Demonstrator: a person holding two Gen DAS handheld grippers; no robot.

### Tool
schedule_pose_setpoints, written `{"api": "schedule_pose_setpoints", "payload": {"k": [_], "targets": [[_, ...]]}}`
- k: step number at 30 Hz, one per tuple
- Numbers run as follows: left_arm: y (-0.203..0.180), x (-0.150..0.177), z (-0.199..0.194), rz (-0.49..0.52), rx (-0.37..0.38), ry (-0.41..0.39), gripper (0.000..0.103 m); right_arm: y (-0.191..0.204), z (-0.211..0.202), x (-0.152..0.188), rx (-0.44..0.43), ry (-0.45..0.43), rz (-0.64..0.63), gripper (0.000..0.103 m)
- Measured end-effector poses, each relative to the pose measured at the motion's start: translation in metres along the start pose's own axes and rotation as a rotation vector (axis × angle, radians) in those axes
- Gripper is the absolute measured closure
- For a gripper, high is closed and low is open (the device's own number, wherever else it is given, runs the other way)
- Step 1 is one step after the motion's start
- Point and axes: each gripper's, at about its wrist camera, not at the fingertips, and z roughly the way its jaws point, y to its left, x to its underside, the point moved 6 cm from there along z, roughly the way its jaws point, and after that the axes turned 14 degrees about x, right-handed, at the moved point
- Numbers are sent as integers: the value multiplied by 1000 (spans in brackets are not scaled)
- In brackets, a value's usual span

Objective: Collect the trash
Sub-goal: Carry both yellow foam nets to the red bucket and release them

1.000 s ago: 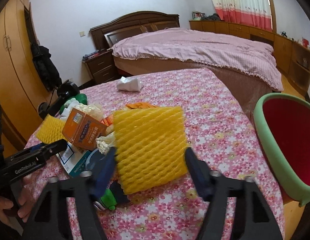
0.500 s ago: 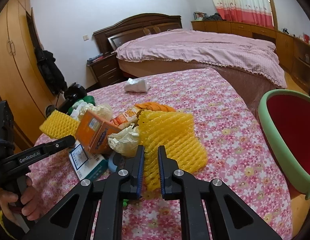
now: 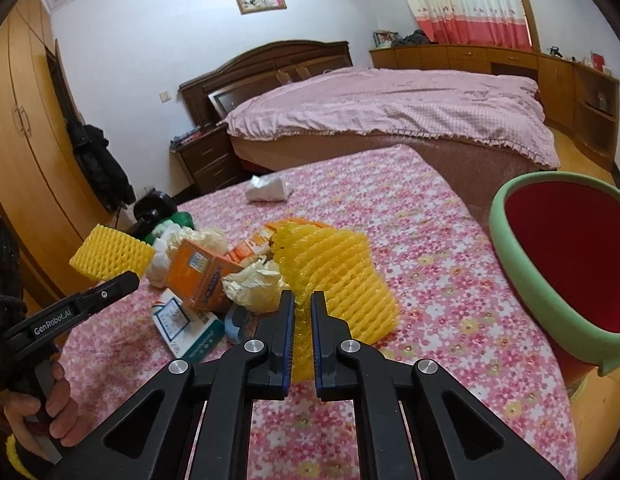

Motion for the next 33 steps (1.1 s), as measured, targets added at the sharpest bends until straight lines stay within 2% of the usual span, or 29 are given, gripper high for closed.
{"api": "schedule_pose_setpoints", "payload": {"k": [10,15,24,33], "targets": [[-50,4,-30,52,29,-31,91,-16,-46,-7,-4,-77,49,95],[-79,6,-30,88,61,-19,91,-38,-70,-10,13,-127,91,95],[-141,15,6,175,150,65,91,-89,-94,-13,63,-173,195,95],[-200,25,54,258,219,152,91,-145,-96,-16,98,-187,287,95]]}}
